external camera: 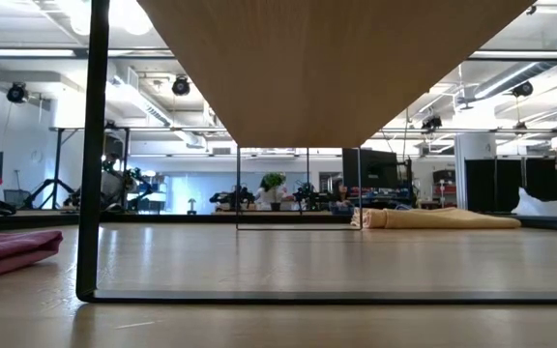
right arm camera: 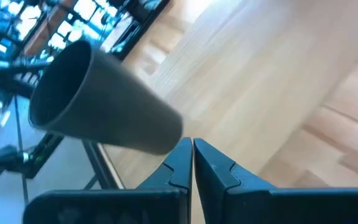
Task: Stack small to large cups/mugs on shelf
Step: Put the black cup on the shelf, then put the green mug on the shelf
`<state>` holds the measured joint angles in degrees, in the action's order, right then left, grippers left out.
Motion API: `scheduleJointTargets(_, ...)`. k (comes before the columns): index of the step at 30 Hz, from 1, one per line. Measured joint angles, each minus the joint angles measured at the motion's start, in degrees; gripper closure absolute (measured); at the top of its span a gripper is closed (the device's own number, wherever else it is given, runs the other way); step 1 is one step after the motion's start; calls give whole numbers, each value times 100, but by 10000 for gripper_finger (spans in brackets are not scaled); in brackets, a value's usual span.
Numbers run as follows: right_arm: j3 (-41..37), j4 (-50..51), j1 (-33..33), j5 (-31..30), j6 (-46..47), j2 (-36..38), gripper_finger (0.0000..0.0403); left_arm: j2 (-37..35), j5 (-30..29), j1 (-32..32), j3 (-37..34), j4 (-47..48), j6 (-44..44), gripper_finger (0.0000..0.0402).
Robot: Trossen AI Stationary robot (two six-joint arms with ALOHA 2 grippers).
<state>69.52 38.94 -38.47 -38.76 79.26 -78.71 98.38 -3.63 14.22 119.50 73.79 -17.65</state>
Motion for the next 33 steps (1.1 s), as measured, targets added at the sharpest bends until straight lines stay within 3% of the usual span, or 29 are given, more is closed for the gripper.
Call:
scheduleJointTargets(4,-2,135,-27,-188,98,247,394,-22,1,15,-394,13,-7,301)
scheduleJointTargets(14,-17,151,-31,-175,188,41,394,21,189,63,-1357,-1088,-168,301)
scheduleJointTargets(26,-16,370,-29,-176,289,23,394,81,617,137,-1563,-2023,-447,301)
scheduleJointTargets(33,-24,465,-55,14,427,23,394,55,454,118,-1779,-1719,-410,301)
